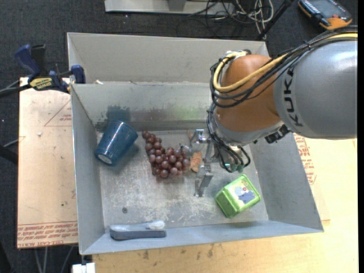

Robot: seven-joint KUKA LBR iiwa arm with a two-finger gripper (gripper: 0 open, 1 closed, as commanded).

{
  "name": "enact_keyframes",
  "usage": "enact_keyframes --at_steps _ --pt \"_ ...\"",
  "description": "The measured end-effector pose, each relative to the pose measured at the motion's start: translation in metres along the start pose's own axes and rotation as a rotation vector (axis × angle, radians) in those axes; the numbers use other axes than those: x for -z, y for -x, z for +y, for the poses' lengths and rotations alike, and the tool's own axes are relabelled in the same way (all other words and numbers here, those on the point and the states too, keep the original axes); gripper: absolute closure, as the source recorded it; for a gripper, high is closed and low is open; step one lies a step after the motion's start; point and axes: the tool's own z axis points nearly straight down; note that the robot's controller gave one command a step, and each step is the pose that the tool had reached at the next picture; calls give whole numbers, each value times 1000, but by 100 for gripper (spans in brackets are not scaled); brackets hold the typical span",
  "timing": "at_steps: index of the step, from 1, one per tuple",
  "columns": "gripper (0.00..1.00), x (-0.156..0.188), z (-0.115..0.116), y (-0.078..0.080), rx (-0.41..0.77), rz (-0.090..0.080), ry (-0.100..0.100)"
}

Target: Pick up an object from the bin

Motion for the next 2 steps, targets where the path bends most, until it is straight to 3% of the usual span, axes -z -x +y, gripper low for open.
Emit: enact_keyframes --at_steps 1,2 --pt "0 4 0 2 -1 -8 0" --pt "100 -87 37 61 111 -23 -3"
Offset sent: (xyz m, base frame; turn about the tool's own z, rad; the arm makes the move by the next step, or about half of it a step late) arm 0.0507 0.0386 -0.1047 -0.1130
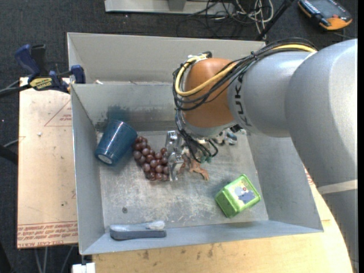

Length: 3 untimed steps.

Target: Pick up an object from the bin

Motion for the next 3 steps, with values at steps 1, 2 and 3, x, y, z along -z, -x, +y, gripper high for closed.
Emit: enact_keyframes --at_steps 1,2,3 --pt "100 0 0 0 0 0 0" --pt "100 5 -2 -5 -1 -5 2" --pt "100 118 1 0 -4 13 4"
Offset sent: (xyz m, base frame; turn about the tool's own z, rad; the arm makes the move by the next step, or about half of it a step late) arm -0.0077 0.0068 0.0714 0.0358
